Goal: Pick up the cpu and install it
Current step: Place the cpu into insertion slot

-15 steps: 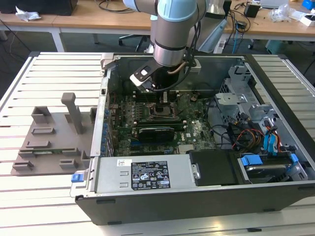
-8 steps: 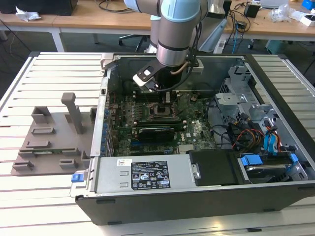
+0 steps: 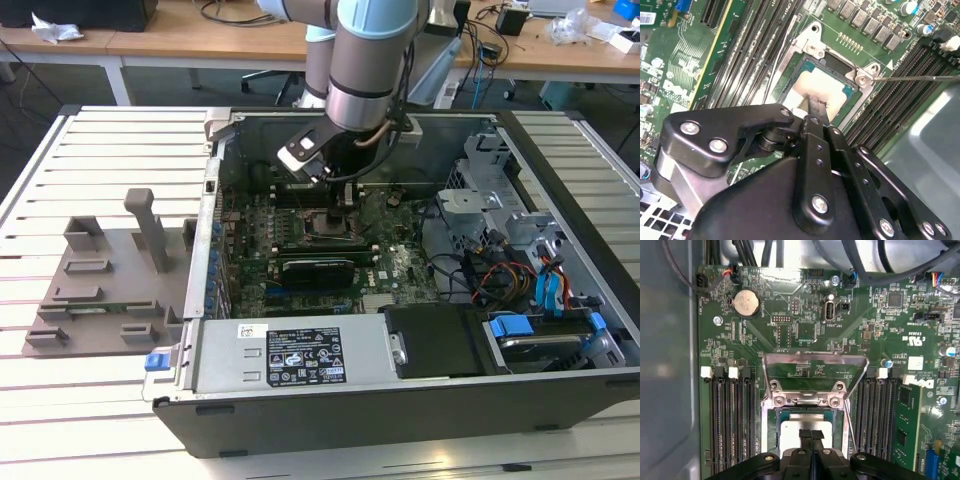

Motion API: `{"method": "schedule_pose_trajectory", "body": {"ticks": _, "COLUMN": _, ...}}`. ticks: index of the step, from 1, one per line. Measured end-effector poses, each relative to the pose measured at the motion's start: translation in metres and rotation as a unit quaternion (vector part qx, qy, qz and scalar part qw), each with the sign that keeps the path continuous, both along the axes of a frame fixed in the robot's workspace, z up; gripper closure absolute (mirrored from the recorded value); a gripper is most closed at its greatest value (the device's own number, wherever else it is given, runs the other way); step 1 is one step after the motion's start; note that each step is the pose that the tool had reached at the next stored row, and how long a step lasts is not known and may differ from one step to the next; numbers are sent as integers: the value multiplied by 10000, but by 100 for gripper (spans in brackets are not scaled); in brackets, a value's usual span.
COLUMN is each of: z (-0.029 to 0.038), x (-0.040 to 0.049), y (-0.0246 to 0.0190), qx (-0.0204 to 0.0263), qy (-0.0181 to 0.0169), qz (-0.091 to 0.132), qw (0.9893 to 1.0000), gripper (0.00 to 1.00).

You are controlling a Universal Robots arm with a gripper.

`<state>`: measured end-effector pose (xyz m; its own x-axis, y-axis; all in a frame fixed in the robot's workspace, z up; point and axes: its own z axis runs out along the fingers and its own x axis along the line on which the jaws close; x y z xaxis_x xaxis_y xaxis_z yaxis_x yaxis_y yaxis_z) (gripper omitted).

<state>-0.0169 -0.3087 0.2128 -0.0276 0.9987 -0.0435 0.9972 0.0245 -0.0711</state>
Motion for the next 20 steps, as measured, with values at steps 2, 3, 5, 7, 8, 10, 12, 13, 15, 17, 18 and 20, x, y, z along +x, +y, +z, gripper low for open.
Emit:
{"method": "schedule_pose_trajectory", "body": {"ticks": 2, "z": 52, "x": 4, "y": 0, "qx": 0, "qy": 1, "qz": -1, "qw": 10000, "gripper": 90}}
{"method": "schedule_pose_trajectory", "body": {"ticks": 3, "z": 76, "x": 4, "y": 0, "qx": -2, "qy": 2, "qz": -1, "qw": 10000, "gripper": 90}}
{"method": "schedule_pose_trajectory", "body": {"ticks": 5, "z": 133, "x": 5, "y": 0, "qx": -3, "qy": 1, "qz": 0, "qw": 10000, "gripper": 90}}
{"method": "schedule_pose_trajectory", "body": {"ticks": 7, "z": 185, "x": 5, "y": 0, "qx": -3, "qy": 1, "qz": -1, "qw": 10000, "gripper": 90}}
{"method": "schedule_pose_trajectory", "body": {"ticks": 8, "z": 213, "x": 5, "y": 0, "qx": -3, "qy": 1, "qz": 0, "qw": 10000, "gripper": 90}}
{"method": "schedule_pose_trajectory", "body": {"ticks": 10, "z": 274, "x": 5, "y": 0, "qx": -3, "qy": 1, "qz": 0, "qw": 10000, "gripper": 90}}
{"method": "schedule_pose_trajectory", "body": {"ticks": 12, "z": 329, "x": 5, "y": 0, "qx": -3, "qy": 1, "qz": 0, "qw": 10000, "gripper": 90}}
{"method": "schedule_pose_trajectory", "body": {"ticks": 13, "z": 357, "x": 5, "y": 0, "qx": -3, "qy": 1, "qz": 0, "qw": 10000, "gripper": 90}}
{"method": "schedule_pose_trajectory", "body": {"ticks": 15, "z": 402, "x": 5, "y": 0, "qx": -3, "qy": 1, "qz": 0, "qw": 10000, "gripper": 90}}
{"method": "schedule_pose_trajectory", "body": {"ticks": 17, "z": 444, "x": 5, "y": 0, "qx": -3, "qy": 1, "qz": 0, "qw": 10000, "gripper": 90}}
{"method": "schedule_pose_trajectory", "body": {"ticks": 18, "z": 457, "x": 5, "y": 0, "qx": -3, "qy": 1, "qz": 0, "qw": 10000, "gripper": 90}}
{"method": "schedule_pose_trajectory", "body": {"ticks": 20, "z": 490, "x": 5, "y": 0, "qx": -3, "qy": 1, "qz": 0, "qw": 10000, "gripper": 90}}
